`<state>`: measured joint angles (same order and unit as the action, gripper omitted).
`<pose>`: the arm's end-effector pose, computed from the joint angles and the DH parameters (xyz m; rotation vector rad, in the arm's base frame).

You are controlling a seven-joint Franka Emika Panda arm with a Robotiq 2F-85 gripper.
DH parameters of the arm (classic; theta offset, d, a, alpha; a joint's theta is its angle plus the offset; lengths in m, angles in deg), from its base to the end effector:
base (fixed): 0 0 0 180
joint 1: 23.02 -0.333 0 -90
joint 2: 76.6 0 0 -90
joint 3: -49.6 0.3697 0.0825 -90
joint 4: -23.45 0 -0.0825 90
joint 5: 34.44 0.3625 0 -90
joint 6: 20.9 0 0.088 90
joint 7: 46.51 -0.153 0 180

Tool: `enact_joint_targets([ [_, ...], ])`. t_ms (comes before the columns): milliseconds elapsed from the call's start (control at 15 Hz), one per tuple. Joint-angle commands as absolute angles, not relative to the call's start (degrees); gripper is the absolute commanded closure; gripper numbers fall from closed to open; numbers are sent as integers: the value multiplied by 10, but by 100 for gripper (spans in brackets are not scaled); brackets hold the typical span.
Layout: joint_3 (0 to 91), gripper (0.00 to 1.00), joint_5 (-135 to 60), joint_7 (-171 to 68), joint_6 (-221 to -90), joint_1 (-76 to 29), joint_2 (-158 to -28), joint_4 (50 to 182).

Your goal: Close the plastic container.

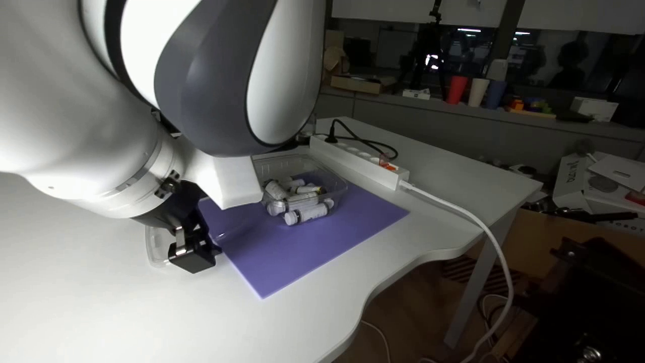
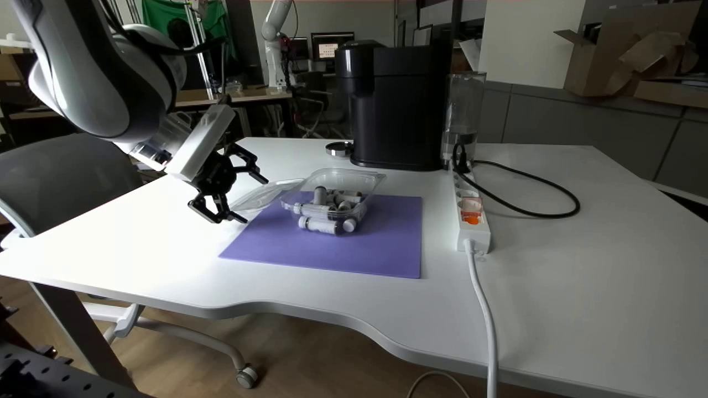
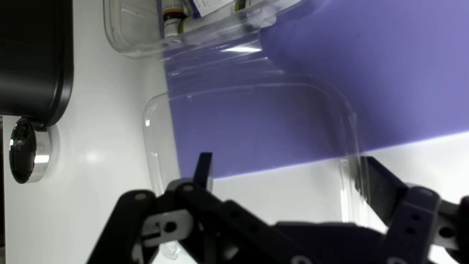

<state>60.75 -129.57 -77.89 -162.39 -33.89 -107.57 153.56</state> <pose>0.4866 0.1750 0.1298 1.9423 1.5271 0.1830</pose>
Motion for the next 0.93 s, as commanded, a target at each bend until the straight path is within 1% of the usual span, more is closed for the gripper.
enact_joint_targets([
  [0,614,0,-1334,-807,-1596,-346,-1077,1528],
  [533,644,0,-1383,-868,-1550,-352,-1017,1558],
  [867,644,0,-1388,-895,-1496,-351,-991,1563],
])
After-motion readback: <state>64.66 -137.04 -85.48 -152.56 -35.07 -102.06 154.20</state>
